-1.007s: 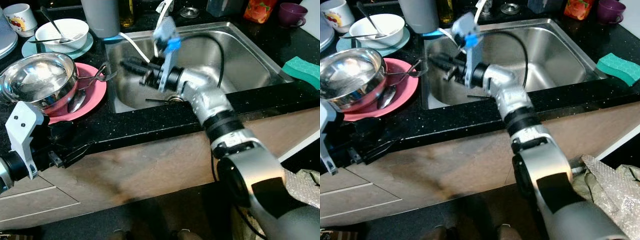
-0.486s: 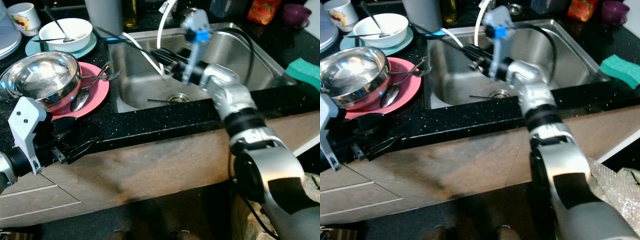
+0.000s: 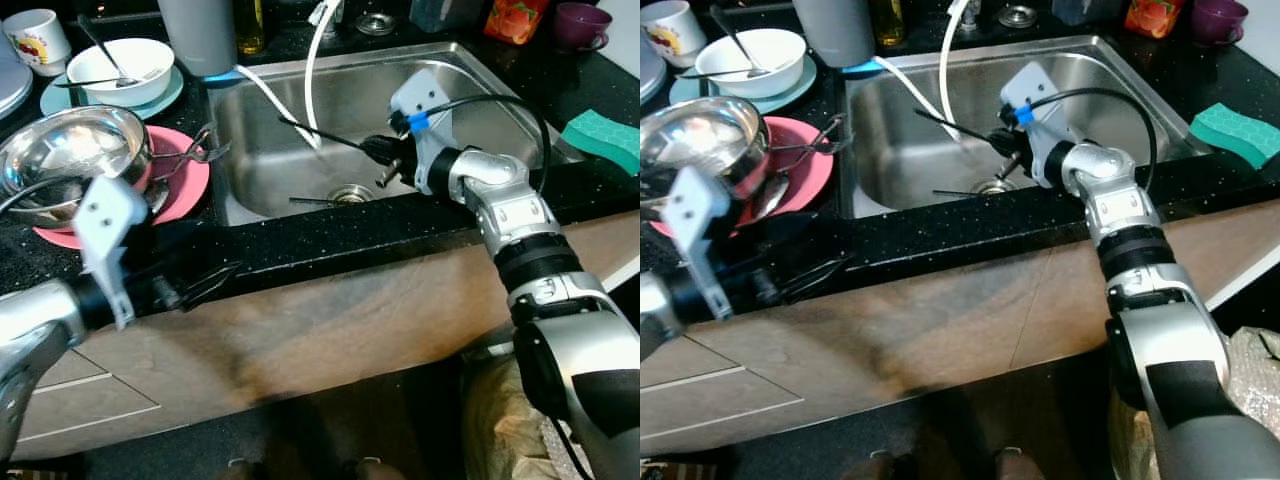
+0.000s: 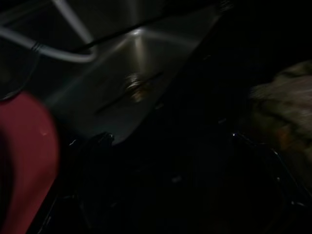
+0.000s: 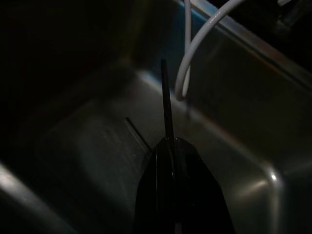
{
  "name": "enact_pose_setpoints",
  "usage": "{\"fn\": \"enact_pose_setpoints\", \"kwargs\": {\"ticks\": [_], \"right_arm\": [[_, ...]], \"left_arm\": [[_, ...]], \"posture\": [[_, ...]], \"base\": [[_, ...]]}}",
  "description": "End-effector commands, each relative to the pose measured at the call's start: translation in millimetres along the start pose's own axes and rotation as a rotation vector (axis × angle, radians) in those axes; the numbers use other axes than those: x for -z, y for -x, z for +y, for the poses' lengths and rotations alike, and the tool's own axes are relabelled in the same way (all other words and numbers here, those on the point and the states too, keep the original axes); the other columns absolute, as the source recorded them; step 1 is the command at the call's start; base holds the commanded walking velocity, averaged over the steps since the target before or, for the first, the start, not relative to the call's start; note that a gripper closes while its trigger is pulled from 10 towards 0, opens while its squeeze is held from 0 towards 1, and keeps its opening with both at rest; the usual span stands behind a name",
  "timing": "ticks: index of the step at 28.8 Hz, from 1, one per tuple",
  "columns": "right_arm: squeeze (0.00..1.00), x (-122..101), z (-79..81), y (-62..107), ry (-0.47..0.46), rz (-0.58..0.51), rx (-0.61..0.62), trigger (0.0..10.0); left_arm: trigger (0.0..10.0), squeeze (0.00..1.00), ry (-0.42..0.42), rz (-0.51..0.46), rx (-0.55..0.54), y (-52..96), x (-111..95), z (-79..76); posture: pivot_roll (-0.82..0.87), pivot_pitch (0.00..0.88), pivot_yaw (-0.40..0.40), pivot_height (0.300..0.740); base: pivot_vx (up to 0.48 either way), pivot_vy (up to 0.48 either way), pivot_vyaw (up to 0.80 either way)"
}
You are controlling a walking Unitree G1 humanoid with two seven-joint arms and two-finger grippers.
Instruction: Kitchen organization
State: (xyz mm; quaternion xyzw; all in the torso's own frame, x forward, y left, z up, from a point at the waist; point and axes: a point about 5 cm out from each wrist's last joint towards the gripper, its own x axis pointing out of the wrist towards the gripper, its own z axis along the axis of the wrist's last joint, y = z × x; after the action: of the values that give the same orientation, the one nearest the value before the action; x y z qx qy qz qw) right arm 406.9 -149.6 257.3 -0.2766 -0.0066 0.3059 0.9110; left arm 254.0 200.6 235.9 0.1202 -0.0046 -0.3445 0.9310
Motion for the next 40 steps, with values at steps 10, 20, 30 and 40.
{"fn": "enact_pose_setpoints", "kwargs": {"ticks": [10,20,30,40], "right_arm": [[1.00,0.7,4.6,-5.2,0.053,0.020,0.012,10.0],[0.00,-19.2,-11.5,-5.4,-0.009,-0.091,0.172,10.0],[0.00,-32.7,-17.6,-5.3,-0.103,-0.184,0.227,10.0],[0.00,-30.6,-1.9,-12.9,-0.125,-0.193,0.154,10.0]], "left_arm": [[10.0,0.00,0.005,0.102,-0.126,1.5,9.4,13.1],[10.0,0.00,0.036,-0.002,-0.229,-7.4,-16.1,23.8],[10.0,0.09,0.054,-0.046,-0.378,-2.7,-62.7,49.8],[10.0,0.21,-0.040,0.100,-0.753,42.7,-78.1,97.6]], "posture": [[0.08,0.157,0.001,0.740],[0.08,0.154,0.003,0.740],[0.08,0.151,0.002,0.740],[0.09,0.146,-0.004,0.740]], "base": [[0.000,0.000,0.00],[0.000,0.000,0.00],[0.000,0.000,0.00],[0.000,0.000,0.00]]}}
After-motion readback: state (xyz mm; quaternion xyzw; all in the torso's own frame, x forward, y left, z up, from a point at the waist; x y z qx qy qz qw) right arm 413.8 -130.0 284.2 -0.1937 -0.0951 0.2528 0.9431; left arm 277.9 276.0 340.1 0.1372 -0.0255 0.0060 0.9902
